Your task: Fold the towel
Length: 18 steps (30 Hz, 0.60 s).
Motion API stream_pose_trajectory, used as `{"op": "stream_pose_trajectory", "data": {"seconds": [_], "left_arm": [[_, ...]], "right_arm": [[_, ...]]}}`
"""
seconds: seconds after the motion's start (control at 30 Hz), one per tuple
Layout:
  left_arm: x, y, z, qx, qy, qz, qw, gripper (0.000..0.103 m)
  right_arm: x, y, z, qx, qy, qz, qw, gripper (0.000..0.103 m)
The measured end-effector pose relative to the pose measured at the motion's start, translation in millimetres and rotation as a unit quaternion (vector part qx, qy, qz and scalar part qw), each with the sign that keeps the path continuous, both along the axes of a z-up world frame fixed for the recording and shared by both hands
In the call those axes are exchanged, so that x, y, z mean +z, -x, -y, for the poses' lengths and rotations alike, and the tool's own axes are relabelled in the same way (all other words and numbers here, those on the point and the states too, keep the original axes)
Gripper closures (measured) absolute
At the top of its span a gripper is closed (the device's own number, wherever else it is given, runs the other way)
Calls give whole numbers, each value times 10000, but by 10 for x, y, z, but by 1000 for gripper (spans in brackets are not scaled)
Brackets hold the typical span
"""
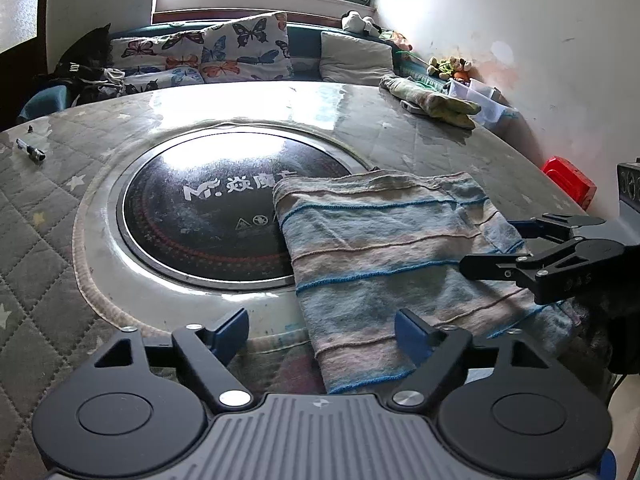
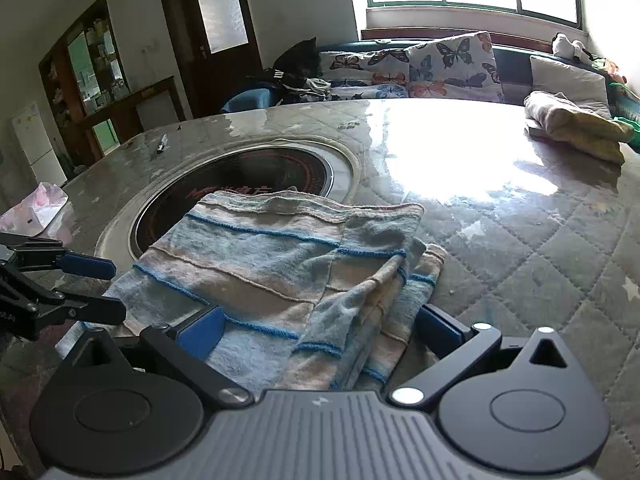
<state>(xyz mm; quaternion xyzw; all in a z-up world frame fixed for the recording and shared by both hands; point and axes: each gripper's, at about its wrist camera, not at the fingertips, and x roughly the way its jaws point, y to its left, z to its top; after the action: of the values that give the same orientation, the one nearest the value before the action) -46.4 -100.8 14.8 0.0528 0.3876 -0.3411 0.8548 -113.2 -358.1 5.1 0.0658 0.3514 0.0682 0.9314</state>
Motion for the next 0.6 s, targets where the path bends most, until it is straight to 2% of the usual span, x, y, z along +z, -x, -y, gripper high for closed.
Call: {"op": "stream_pose_trajectory", "data": {"seconds": [0.1, 0.23, 0.6], "left_arm": [[-16, -2, 4, 20, -6, -4, 10000, 6], [-33, -5, 5, 10, -1, -3, 10000, 0], [-60, -36, 22, 81, 100, 41, 9999, 0]], "right_arm": [[-23, 19, 6, 18, -2, 117, 9999, 0], [-35, 40, 4, 22, 23, 201, 9998, 0], [-41, 39, -16, 22, 115, 224, 9997, 0]]}}
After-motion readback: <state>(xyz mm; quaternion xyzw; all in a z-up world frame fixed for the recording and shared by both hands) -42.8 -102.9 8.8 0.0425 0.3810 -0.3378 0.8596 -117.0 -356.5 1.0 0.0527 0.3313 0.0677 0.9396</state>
